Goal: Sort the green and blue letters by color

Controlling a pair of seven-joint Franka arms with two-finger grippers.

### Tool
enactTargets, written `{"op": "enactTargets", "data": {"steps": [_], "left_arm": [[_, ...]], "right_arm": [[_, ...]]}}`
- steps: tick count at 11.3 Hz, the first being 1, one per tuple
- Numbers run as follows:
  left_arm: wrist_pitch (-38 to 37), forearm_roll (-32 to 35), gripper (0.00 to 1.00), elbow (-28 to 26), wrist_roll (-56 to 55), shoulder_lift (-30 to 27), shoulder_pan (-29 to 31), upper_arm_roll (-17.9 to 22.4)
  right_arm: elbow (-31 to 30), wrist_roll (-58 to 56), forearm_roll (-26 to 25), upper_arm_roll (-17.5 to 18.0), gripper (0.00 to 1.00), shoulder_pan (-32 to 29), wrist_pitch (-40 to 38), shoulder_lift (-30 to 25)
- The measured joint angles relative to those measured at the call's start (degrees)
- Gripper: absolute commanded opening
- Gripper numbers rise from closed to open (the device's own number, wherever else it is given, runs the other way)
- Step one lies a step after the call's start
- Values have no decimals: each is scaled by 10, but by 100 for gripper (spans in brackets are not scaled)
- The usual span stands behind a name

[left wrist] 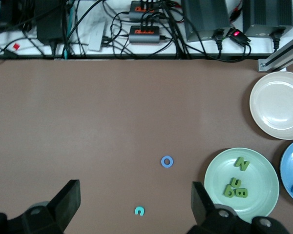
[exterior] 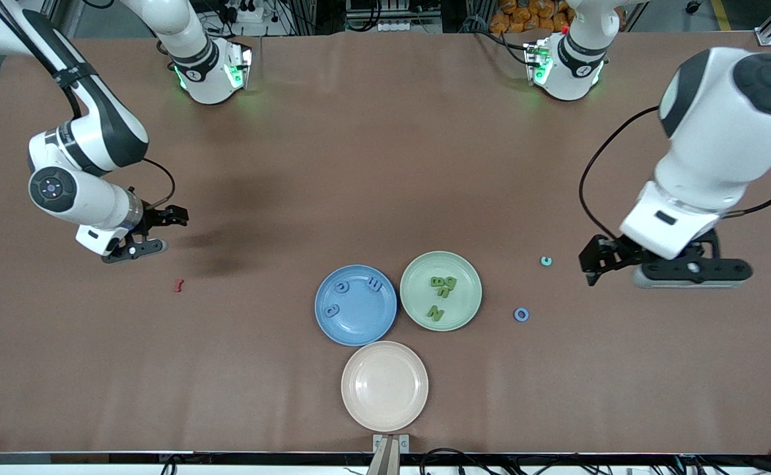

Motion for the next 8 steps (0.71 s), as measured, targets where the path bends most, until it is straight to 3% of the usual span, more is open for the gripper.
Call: {"op": "enactTargets", "data": {"steps": [2, 6, 8], "left_arm": [[-14, -47, 100, 1, 52, -28, 38, 2], [-132, -111, 100, 0, 112, -126, 49, 44], [-164, -112, 100, -4, 112, -151, 49, 48]], "right_arm": [[2, 0, 0, -10, 100, 11, 0, -1], [20, -15, 1, -191, 100, 178, 0, -12], [28, -67, 35, -275, 100, 239, 18, -29]]}}
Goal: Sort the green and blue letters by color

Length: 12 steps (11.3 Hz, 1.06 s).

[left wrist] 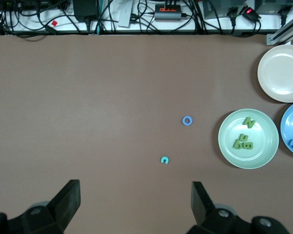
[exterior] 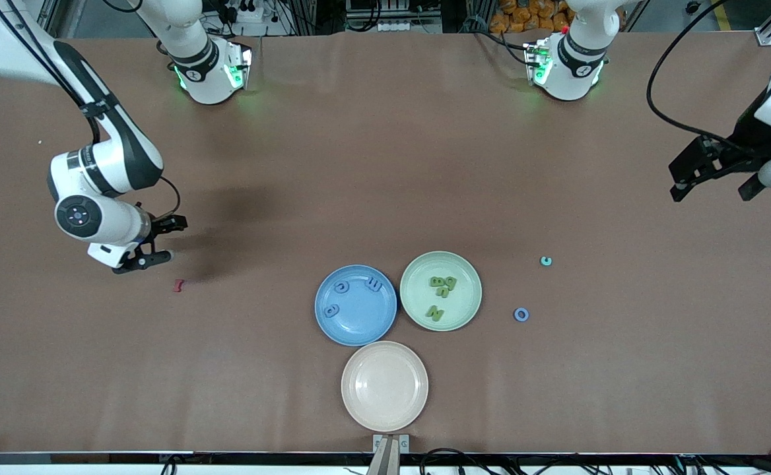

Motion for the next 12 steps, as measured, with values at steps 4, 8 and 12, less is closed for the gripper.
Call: {"op": "enactTargets", "data": {"steps": [4, 8, 12], "left_arm": [[-29, -10, 100, -5, 0, -9, -2, 25], [-39, -15, 100, -10, 3, -9, -3, 26], [-43, -26, 100, -15, 14, -6, -4, 25]], "right_arm": [[2, -182, 163, -255, 100, 204, 16, -72], [-26, -254, 175, -308, 100, 208, 34, -87], [-43, -333, 176, -320, 100, 166, 67, -76]]}}
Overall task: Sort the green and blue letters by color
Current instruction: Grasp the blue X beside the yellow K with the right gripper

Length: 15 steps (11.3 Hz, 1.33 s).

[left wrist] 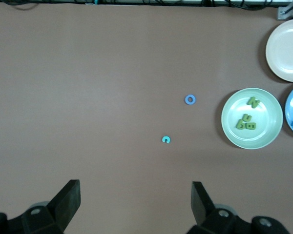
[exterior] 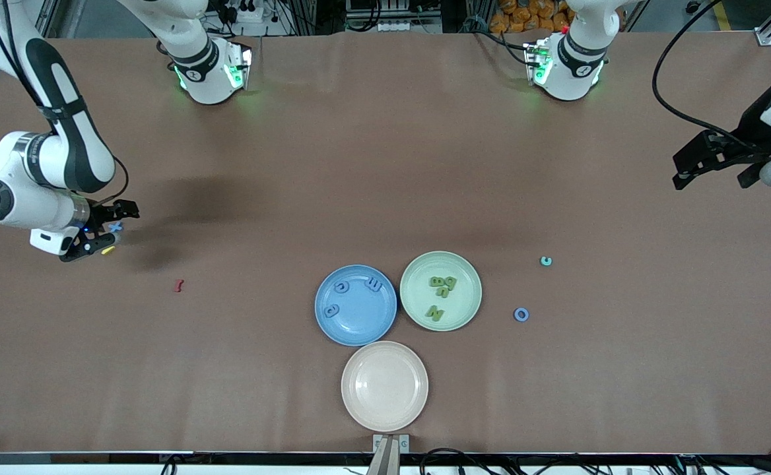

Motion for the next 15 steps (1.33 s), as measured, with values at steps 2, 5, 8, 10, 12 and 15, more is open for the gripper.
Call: {"op": "enactTargets", "data": {"steps": [2, 5, 8, 10, 12, 15], "left_arm": [[-8, -10, 100, -4, 1, 1, -1, 0], [-16, -10, 100, -6, 2, 2, 4, 2], [-17, -10, 100, -7, 2, 4, 2, 1], [-17, -10, 100, -8, 2, 7, 1, 1], [-17, -10, 100, -8, 2, 9, 0, 1], [-17, -10, 100, -8, 2, 9, 0, 0]], "right_arm": [[0, -19, 0, -1, 100, -16, 13, 22], [18, -24, 0, -1, 100, -39, 19, 69], [43, -46, 0, -2, 100, -47, 20, 97], [57, -64, 0, -2, 100, -57, 20, 110], [62, -69, 0, -2, 100, -61, 20, 116], [62, -72, 0, -2, 100, -61, 20, 116]]}}
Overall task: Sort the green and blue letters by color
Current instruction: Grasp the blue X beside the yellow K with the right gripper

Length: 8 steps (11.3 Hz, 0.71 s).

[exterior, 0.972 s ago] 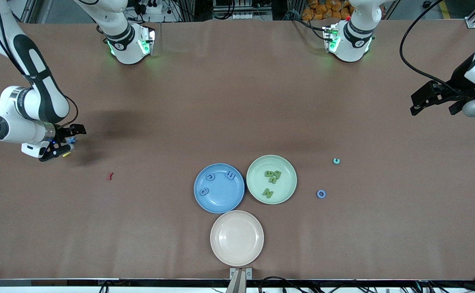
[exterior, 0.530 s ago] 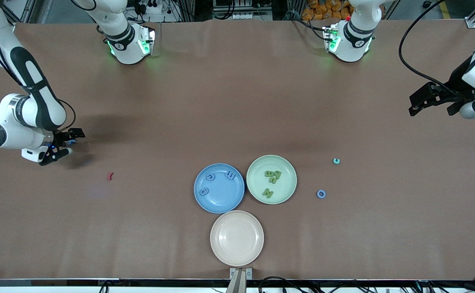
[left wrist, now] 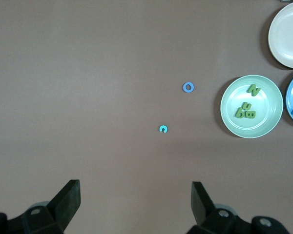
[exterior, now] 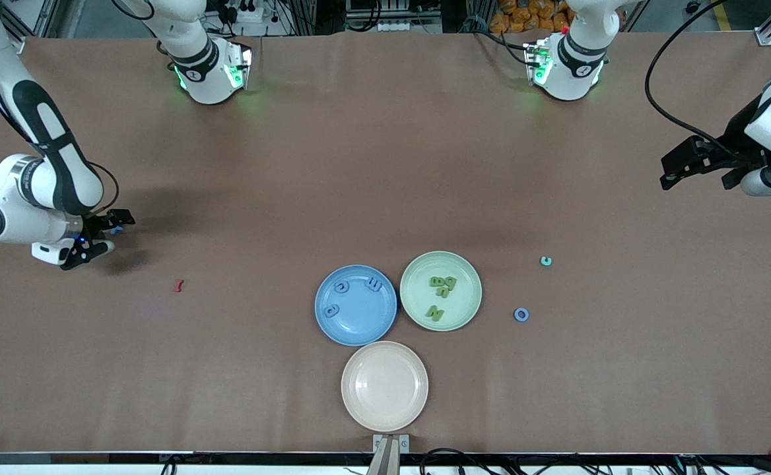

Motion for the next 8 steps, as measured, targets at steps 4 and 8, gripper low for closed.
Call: {"op": "enactTargets", "data": {"steps": [4, 8], "left_arm": [[0, 0, 100, 0, 0, 0, 2, 0], [0, 0, 100, 0, 0, 1, 2, 1]], "right_arm": [[5, -2, -2, 0, 100, 0, 19, -2], [0, -8, -2, 0, 100, -8, 55, -6]]}}
